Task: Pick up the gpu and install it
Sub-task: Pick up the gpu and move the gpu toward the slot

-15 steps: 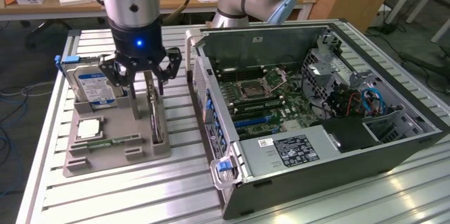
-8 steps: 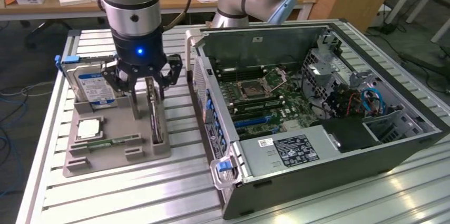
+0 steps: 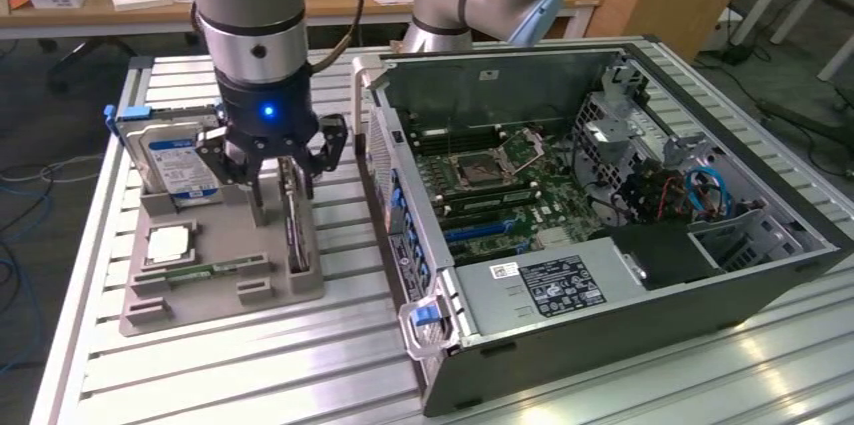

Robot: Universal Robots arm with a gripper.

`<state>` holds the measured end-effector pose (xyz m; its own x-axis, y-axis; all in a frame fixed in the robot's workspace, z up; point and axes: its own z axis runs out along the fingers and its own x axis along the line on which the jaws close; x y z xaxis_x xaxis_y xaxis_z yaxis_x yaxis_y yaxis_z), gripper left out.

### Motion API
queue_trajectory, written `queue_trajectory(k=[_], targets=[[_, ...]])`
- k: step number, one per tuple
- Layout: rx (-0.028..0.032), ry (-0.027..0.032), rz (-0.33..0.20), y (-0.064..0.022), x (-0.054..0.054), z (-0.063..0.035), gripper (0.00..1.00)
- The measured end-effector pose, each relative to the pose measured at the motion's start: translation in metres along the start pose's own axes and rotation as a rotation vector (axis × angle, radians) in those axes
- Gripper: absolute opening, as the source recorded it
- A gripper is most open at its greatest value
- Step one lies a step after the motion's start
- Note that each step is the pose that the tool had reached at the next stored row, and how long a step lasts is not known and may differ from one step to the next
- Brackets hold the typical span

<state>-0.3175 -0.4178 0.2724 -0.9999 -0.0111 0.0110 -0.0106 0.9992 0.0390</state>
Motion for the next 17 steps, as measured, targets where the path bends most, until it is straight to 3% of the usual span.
queue_trajectory(k=[7, 12, 17], targets=[[-0.0001, -0.0001, 0.004, -0.0022, -0.006, 0.0095, 0.59], [-0.0006, -0.0021, 0.056, -0.0025, -0.006, 0.0150, 0.59], [-0.0006, -0.0022, 0.057, -0.0030, -0.004, 0.0220, 0.59]])
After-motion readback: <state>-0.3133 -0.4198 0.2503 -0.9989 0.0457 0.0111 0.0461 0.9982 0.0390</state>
